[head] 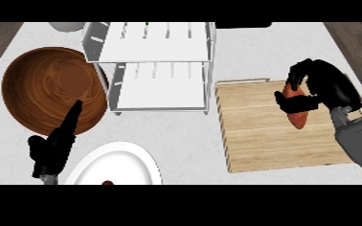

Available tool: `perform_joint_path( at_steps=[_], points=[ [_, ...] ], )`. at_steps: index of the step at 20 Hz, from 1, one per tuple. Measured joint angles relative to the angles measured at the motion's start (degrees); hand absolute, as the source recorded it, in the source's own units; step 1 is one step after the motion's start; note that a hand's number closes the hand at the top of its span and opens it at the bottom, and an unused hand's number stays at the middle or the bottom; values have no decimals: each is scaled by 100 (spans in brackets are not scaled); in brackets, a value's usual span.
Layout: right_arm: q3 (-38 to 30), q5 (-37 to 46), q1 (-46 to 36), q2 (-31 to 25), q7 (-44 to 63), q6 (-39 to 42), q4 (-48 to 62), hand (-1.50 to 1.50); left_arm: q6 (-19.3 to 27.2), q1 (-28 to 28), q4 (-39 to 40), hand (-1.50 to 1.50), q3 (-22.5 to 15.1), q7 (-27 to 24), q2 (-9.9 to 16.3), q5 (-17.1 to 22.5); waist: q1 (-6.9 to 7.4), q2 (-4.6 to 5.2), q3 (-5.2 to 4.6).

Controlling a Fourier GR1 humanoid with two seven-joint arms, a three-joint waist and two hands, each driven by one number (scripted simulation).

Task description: Pick the sweet potato from the tray and place it in the tiered basket

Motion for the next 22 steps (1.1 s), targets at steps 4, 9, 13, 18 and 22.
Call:
perform_joint_path(
  at_steps=[4, 9, 13, 18, 22],
  points=[
    [-468, -422, -138, -39, -287, -60, -618, 150, -5, -17, 7, 0, 33, 47, -13, 5, -15, -7, -6],
    [-775, -745, -568, -64, 30, 146, -1275, 150, -18, -121, 74, 0, 2, 10, -67, -66, 71, 7, -14],
    [-865, -887, -1161, 124, 709, 265, -1513, 150, -113, -245, 141, 0, -15, 28, -88, -63, 171, 25, -19],
    [-897, -990, -2128, 441, 1462, 461, -1259, 150, -173, -373, 189, 0, -64, 8, -135, -116, 306, 55, -25],
    [-756, -915, -2938, 903, 2013, 480, -809, 150, -142, -519, 235, 0, -86, 113, -179, -172, 396, 77, -29]
  ],
)
